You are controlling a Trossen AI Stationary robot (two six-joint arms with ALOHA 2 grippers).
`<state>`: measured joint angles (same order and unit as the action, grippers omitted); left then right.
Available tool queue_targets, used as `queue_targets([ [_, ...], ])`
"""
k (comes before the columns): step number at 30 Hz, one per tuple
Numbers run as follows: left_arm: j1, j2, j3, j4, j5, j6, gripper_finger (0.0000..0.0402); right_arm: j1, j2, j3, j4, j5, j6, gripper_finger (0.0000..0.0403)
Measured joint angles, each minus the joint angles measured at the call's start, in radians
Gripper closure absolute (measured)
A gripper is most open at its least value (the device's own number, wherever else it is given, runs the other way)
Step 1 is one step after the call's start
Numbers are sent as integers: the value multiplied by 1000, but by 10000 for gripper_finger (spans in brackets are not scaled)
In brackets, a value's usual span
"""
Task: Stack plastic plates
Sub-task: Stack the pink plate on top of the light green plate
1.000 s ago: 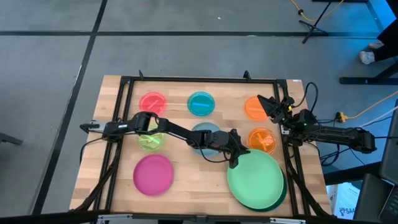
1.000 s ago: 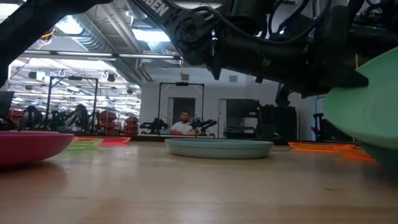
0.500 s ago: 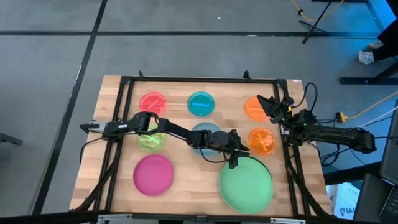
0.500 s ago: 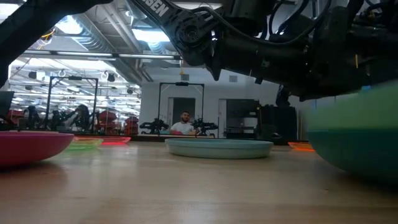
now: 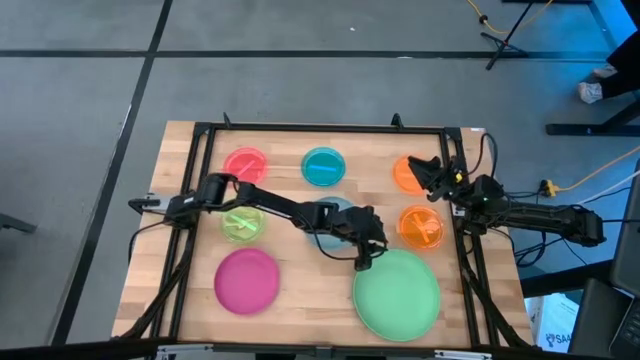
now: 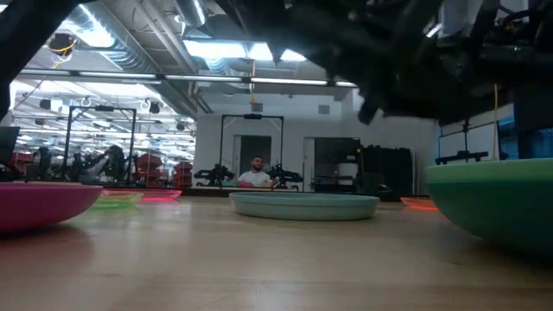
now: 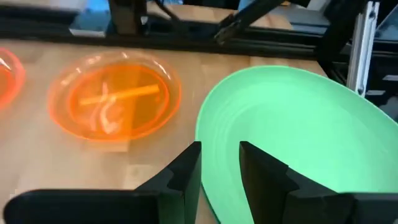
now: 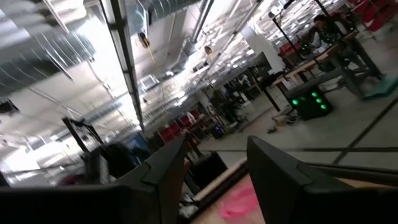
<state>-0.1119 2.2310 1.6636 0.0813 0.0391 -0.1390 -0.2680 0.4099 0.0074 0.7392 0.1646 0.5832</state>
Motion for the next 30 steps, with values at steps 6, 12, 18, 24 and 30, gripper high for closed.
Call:
queue_targets([
  [6, -48, -130, -136, 35, -79, 30, 301, -1, 0, 0, -36, 2, -89, 235],
  [12, -93, -334, -447, 267, -168, 27, 301, -1, 0, 0, -43, 20, -150, 235],
  [18, -107, -535, -670, 423, -238, 6, 301, -1, 0, 0, -54, 108, -194, 235],
  [24, -111, -647, -780, 410, -258, 17, 301, -1, 0, 0, -54, 107, -198, 235],
  [30, -111, -660, -807, 399, -258, 19, 301, -1, 0, 0, -65, 36, -197, 235],
])
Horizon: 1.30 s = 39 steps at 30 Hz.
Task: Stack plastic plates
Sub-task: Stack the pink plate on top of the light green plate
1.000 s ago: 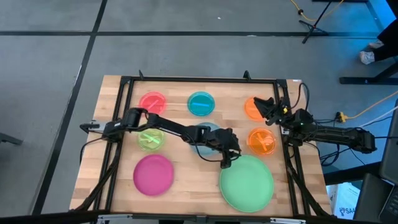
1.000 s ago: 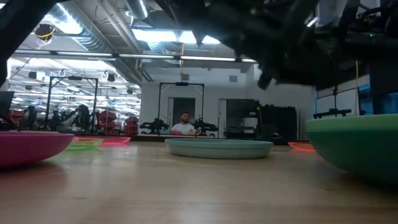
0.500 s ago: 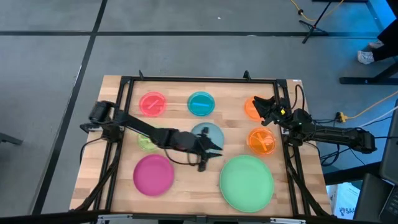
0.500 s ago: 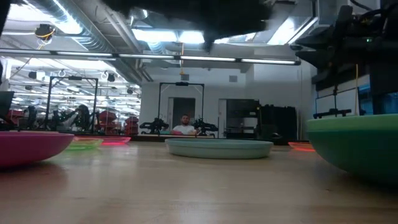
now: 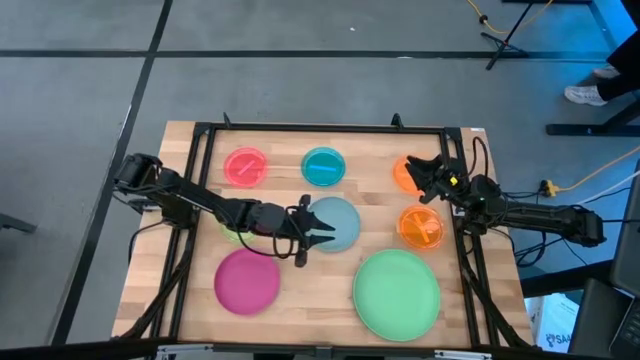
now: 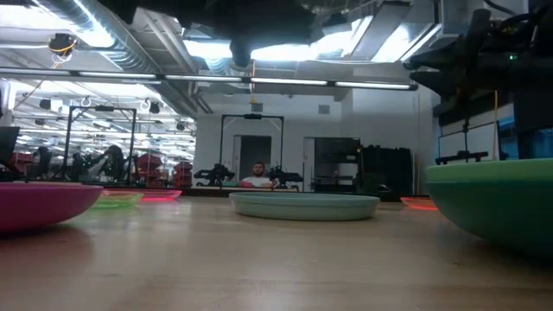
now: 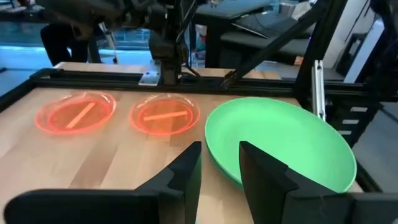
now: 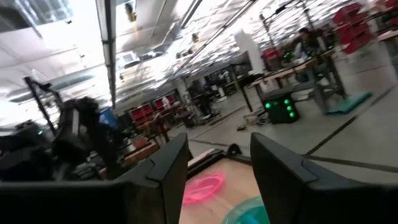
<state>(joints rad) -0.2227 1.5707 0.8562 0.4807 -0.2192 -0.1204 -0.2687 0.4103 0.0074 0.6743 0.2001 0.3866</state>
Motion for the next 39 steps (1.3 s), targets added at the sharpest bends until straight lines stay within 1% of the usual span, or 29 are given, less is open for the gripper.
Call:
queue_targets([
  [2, 6, 0, 0, 8, -4, 0, 301, 0, 0, 0, -11, -13, 0, 235],
  [7, 24, 0, 3, 34, -11, -40, 301, 0, 0, 0, -40, -1, 0, 235],
  [16, 34, 25, 3, 32, 1, -28, 301, 0, 0, 0, -49, -2, 0, 235],
  [18, 36, 32, 3, 21, 10, -26, 296, 0, 0, 0, -53, -2, -2, 235],
  [21, 48, 48, 3, 15, 58, -26, 278, 0, 13, 9, -95, -7, -4, 233],
  [24, 61, 56, 4, 6, 71, -26, 252, 0, 41, 41, -181, -10, -5, 215],
  [27, 76, 61, 3, -13, 77, -24, 233, 1, 85, 82, -225, -13, -5, 181],
  [29, 82, 59, 4, -39, 78, 0, 228, 1, 122, 95, -225, -25, -6, 157],
  [32, 90, 60, 4, -133, 57, 19, 227, 1, 158, 107, -219, -35, -6, 130],
  [35, 92, 60, 3, -194, 48, 25, 228, 1, 178, 113, -203, -35, -7, 117],
  [39, 92, 60, 3, -267, 16, 52, 230, 0, 183, 112, -203, -34, -25, 115],
])
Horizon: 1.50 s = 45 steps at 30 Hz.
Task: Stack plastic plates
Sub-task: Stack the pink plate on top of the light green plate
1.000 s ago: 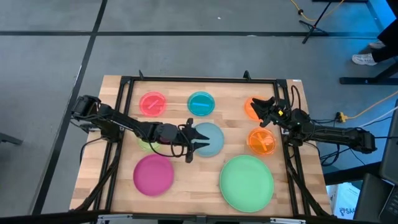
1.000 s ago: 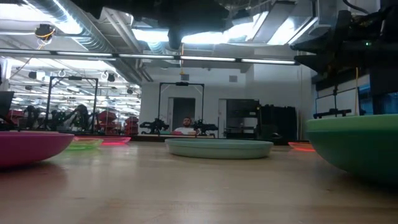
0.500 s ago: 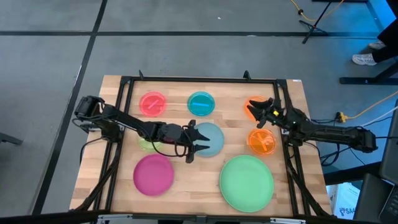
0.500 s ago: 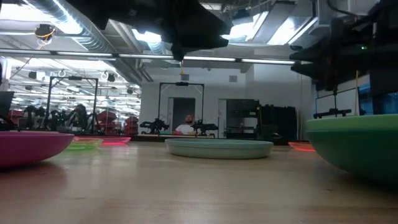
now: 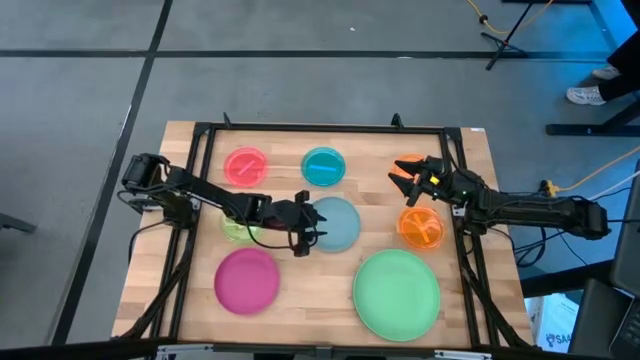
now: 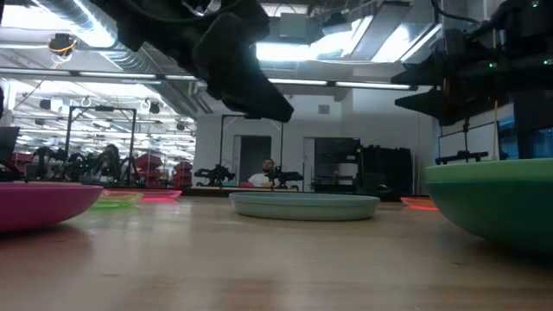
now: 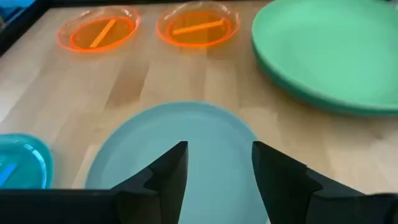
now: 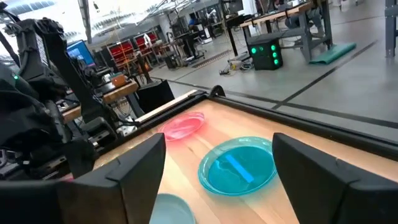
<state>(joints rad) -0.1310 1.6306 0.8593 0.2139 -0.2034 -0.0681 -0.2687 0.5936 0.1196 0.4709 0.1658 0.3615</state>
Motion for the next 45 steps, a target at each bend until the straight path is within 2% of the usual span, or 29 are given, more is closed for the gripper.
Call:
queue_targets([
  [7, 0, 35, 0, -70, -8, 50, 230, 0, 0, 0, 0, 8, -2, 120],
  [12, 0, 107, 0, -51, 103, 120, 230, 0, 0, -1, -1, 9, -2, 120],
  [16, -8, 152, 0, -50, 120, 151, 230, 0, 0, -2, -2, 9, -2, 120],
  [19, -12, 152, 0, -47, 152, 124, 230, 0, 0, -2, -2, 8, -2, 120],
  [22, -39, 96, 2, -85, 171, 83, 231, 0, 0, -2, -2, 9, -2, 120],
  [29, -141, -80, 5, -407, 172, -35, 231, 0, 0, -2, -10, 7, -1, 120],
  [31, -165, -126, 8, -500, 139, -86, 231, 0, 0, -2, -9, 6, -1, 120],
  [33, -189, -145, 7, -613, 82, -125, 231, 0, 0, -2, -5, 7, -1, 120],
  [36, -213, -143, 1, -750, 65, -166, 231, 0, 0, -2, -6, 6, 0, 120],
  [45, -237, -137, -74, -772, 110, -271, 231, 0, 0, -2, -11, -2, 8, 120],
])
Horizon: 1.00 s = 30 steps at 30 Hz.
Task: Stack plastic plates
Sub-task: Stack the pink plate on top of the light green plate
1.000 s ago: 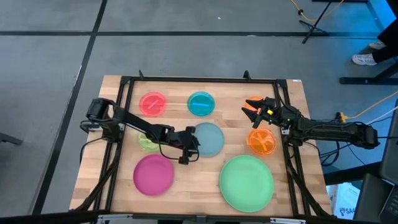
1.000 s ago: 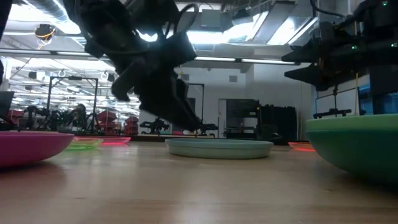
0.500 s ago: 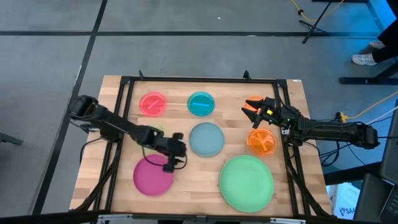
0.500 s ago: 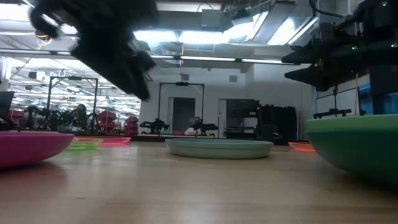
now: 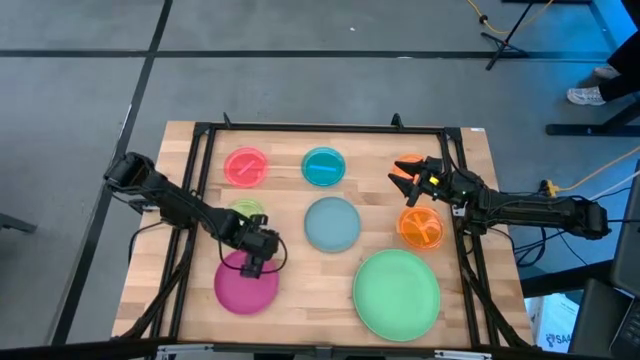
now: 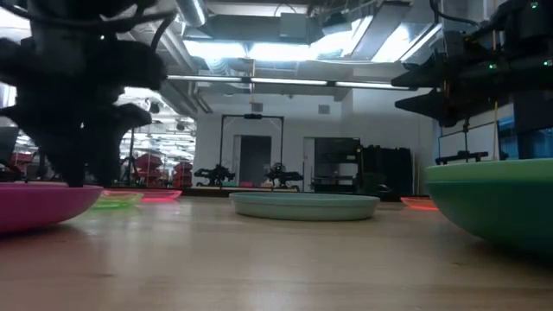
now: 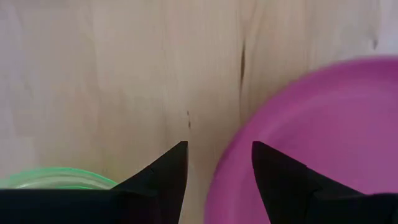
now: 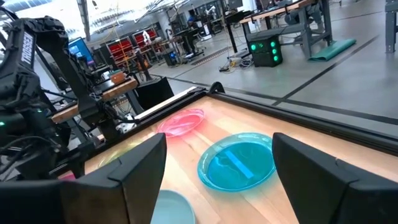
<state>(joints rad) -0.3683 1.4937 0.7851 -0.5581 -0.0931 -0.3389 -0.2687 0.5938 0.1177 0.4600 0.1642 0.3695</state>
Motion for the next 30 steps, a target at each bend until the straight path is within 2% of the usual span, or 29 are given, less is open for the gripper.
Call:
queue_targets([
  [9, 6, 0, -59, 76, 37, -30, 232, 0, 0, 0, 1, 0, 0, 120],
  [14, 12, 0, -97, 127, 66, -45, 249, 0, 0, 0, 0, 0, 0, 120],
  [19, 36, 0, -113, 160, 105, -46, 290, 0, 0, 0, -19, 0, 0, 120],
  [26, 64, 0, -113, 224, 152, -14, 379, 0, 0, 0, -15, 0, 0, 120],
  [30, 79, 0, -112, 278, 185, 2, 392, 0, 0, 0, -14, 0, 0, 120],
])
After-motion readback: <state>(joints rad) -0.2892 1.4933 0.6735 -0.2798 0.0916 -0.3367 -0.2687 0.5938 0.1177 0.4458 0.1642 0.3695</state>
